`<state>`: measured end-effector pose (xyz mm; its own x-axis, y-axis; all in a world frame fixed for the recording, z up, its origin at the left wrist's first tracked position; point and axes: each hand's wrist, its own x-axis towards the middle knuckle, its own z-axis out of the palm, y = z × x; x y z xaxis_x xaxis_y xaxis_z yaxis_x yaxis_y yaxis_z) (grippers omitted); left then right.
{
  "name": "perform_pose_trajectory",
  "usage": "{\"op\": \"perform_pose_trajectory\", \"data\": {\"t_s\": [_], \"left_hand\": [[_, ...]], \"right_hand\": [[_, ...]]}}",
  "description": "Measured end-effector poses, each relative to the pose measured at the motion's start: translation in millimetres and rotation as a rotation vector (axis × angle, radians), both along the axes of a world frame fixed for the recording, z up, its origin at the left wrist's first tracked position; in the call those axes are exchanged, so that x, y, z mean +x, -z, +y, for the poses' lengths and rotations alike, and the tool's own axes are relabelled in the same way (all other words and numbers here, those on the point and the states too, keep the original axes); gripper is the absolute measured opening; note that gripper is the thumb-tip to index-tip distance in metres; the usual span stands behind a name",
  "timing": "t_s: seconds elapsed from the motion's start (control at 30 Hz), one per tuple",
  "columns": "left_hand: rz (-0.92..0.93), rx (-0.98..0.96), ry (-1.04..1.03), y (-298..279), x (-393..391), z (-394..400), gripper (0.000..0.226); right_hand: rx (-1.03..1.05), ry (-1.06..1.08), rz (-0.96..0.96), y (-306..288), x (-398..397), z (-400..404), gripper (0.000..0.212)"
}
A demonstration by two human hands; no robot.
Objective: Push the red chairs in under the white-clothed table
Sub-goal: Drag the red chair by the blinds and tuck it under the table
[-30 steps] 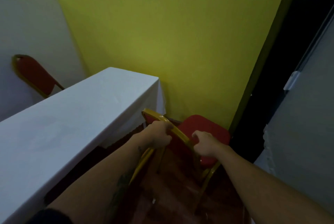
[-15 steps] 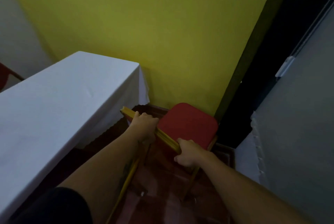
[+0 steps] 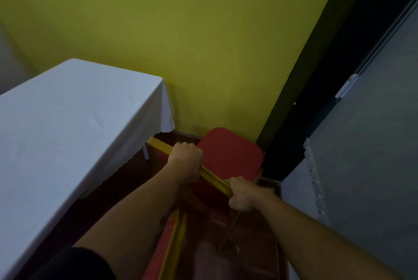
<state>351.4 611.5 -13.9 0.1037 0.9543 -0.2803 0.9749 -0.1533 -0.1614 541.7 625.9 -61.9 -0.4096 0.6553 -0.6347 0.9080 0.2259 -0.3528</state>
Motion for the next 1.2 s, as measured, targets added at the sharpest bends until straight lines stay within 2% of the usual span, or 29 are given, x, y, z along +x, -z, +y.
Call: {"op": "perform_pose_trajectory", "data": {"t_s": [0.17,0.33,0.57,0.7,0.9,1.03,1.13,1.2], "left_hand": [[0.003,-0.018,0.008,1.0,-1.1,-11.0,0.01],[-0.004,-0.011,-0.045,0.2,-6.7,-23.9,0.014],[-0.02,-0.039,-0.153,0.1,4.7,-40.5,0.015],[-0.099,-0.023,-0.205,-2.7,8.2,-47.7,0.017],[-0.294,-0.027,-0.29,-7.3,-0.6,-43.2,0.012],[-0.451,-0.005,-0.418,-5.9,-8.7,-35.9,0.033],[-0.402,0.025,-0.525,6.0,-11.6,-28.1,0.039],[-0.35,-0.022,-0.601,16.7,-6.5,-19.4,0.057]], "right_hand": [[0.002,-0.017,-0.018,-4.1,-3.2,-10.8,0.053],[0.037,-0.069,-0.051,-5.9,-13.5,-15.0,0.046],[0.066,-0.137,-0.055,-6.8,-8.6,-13.5,0.05],[0.081,-0.152,-0.016,-5.7,1.6,-1.8,0.052],[0.173,-0.209,0.011,-3.4,17.4,42.2,0.041],[0.223,-0.276,-0.001,-8.1,31.3,78.5,0.03],[0.235,-0.288,0.012,-10.4,46.0,109.5,0.023],[0.231,-0.259,0.028,-4.8,59.7,130.6,0.023]]}}
